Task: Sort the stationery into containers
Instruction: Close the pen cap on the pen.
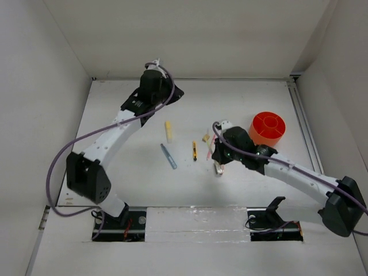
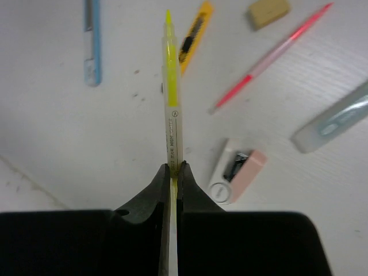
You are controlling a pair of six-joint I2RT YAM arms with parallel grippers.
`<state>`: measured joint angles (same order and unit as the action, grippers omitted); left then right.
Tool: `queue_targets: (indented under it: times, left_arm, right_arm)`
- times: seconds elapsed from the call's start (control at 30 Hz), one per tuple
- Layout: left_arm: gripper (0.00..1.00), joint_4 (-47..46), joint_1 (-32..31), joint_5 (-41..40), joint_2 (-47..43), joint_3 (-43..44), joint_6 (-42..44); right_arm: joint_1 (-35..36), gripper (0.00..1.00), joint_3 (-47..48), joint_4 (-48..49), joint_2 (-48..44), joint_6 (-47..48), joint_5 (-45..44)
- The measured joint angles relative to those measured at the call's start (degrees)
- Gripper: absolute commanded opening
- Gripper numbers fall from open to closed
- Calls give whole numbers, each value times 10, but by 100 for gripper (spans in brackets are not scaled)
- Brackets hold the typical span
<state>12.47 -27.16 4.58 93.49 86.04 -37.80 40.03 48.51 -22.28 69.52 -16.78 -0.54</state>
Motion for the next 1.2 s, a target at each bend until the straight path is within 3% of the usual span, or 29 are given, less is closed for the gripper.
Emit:
queue_targets:
  times: [0.17, 0.37, 0.5, 0.67, 1.2]
  left_arm:
    - [0, -136, -1, 50, -128, -121, -20]
    - [0, -243, -2, 110, -170, -228, -44]
    - [0, -296, -2, 127, -208, -301, -58]
    - [0, -367, -2, 147, -240, -329, -73]
    - [0, -520, -2, 197, -257, -429, -88]
  right_arm:
    - [75, 0, -124, 120, -89, -62, 1]
    - [106, 0, -194, 200, -148, -115, -12]
    - [110, 0, -194, 246, -155, -126, -12]
    - [109, 0, -180, 280, -130, -128, -1]
    - [34, 0, -105, 361, -55, -117, 151]
